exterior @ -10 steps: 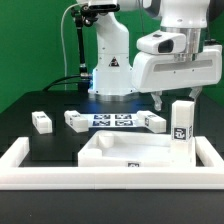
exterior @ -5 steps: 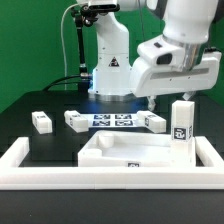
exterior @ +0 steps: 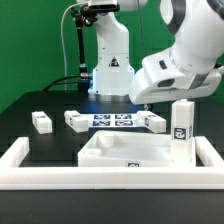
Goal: Assemble desk
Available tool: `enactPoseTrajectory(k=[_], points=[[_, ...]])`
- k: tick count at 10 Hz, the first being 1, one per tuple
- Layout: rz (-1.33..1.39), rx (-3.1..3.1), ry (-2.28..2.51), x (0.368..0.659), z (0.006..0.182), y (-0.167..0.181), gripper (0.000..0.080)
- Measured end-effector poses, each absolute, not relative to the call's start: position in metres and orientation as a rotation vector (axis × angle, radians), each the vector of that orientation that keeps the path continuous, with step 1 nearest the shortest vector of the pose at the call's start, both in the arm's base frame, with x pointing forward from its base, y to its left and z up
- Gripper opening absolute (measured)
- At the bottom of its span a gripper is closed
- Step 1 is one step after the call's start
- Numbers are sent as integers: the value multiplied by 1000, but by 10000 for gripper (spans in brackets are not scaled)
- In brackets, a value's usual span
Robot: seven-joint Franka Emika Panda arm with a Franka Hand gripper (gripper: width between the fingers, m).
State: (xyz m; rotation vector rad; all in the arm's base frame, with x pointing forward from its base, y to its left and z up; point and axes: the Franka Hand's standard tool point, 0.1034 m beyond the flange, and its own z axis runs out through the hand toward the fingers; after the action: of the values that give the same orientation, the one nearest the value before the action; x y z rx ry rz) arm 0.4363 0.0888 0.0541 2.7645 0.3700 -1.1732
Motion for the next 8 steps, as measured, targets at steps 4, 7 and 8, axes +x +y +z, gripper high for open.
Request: enactPoseTrajectory(k=[4, 7, 8], points=[[-1341, 2638, 356, 434, 29, 88, 649], [-1342, 2640, 352, 433, 28, 87, 649], [-1342, 2642, 346, 430, 24, 84, 649]])
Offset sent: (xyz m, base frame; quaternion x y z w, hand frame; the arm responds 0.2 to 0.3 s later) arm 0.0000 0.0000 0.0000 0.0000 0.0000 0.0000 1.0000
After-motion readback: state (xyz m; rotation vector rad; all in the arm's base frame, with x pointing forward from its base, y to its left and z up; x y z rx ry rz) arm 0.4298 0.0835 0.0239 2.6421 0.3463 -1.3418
